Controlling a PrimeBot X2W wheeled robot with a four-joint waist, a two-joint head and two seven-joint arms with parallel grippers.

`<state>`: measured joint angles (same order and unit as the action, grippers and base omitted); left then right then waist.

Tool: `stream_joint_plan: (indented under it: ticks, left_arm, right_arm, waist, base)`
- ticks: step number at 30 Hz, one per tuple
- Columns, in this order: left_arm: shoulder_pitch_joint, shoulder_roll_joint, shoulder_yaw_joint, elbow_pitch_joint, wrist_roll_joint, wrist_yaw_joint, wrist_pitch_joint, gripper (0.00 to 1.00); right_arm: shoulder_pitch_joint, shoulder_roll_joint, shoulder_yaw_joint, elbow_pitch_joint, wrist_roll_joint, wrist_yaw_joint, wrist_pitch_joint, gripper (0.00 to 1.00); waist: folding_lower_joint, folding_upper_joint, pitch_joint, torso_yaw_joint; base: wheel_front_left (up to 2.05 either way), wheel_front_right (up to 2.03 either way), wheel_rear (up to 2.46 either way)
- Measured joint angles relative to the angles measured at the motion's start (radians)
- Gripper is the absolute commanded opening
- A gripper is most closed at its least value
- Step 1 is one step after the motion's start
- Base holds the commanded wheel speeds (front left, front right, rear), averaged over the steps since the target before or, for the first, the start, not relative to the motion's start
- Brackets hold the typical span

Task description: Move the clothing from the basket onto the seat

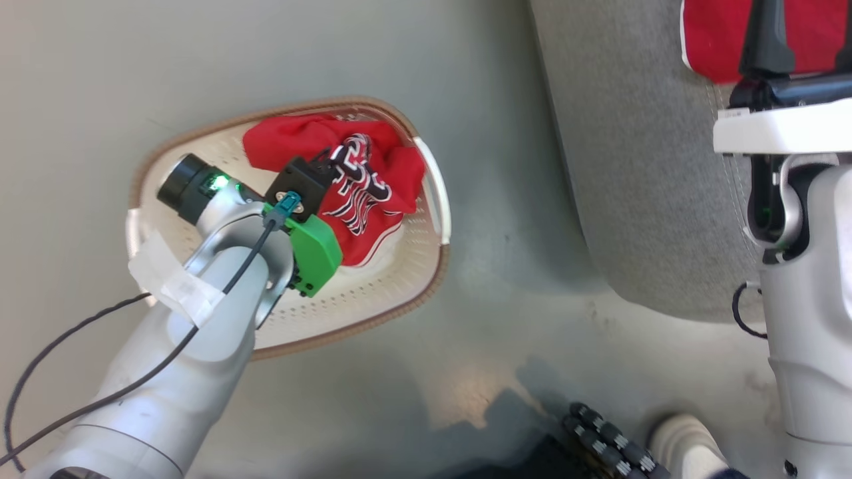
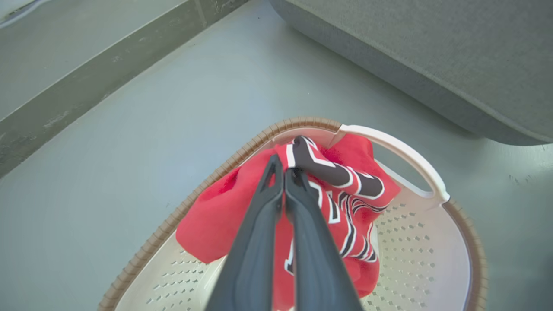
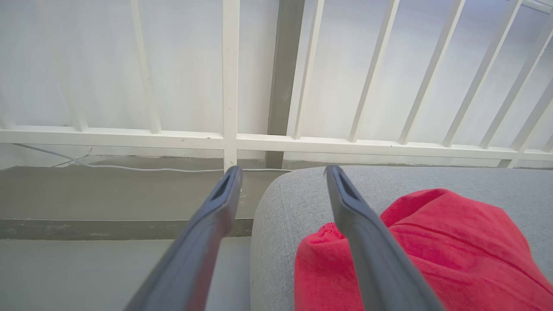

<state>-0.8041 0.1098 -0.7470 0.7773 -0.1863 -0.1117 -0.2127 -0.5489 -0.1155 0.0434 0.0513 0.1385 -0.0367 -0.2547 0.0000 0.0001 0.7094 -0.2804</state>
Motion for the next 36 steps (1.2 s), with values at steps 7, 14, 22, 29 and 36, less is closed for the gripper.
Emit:
stream_joint_plan:
  ticks: [7, 14, 22, 29, 36]
  left_arm:
    - [0.007, -0.023, 0.024, -0.045, -0.035, 0.015, -0.015, 0.0]
    - [0.007, -0.034, 0.036, -0.078, -0.052, 0.015, -0.026, 0.0]
    - [0.012, -0.043, 0.05, -0.105, -0.068, 0.015, -0.027, 0.0]
    - [0.039, -0.058, 0.069, -0.115, -0.119, 0.015, -0.03, 0.0]
    - [0.076, -0.059, 0.072, -0.12, -0.147, 0.015, -0.03, 0.0]
  right_arm:
    - [0.057, -0.014, -0.018, 0.039, 0.0, 0.001, 0.0, 1.0]
    - [0.132, -0.02, -0.034, 0.081, 0.0, 0.001, 0.0, 1.0]
    - [0.198, -0.019, -0.029, 0.119, 0.0, 0.013, 0.0, 1.0]
    - [0.257, -0.011, -0.002, 0.157, 0.0, 0.029, 0.0, 1.0]
    - [0.333, 0.002, 0.029, 0.205, 0.0, 0.048, 0.0, 1.0]
  waist:
    - [-0.0001, 0.0, -0.095, 0.055]
    - [-0.0001, 0.0, -0.193, 0.112]
    - [-0.0001, 0.0, -0.308, 0.173]
    - [-0.0001, 0.0, -0.413, 0.216]
    - [-0.0002, 0.0, -0.518, 0.244]
  base:
    - [0.0, 0.0, 0.0]
    - [0.0, 0.0, 0.0]
    - [0.0, 0.0, 0.0]
    - [0.0, 0.0, 0.0]
    - [0.0, 0.0, 0.0]
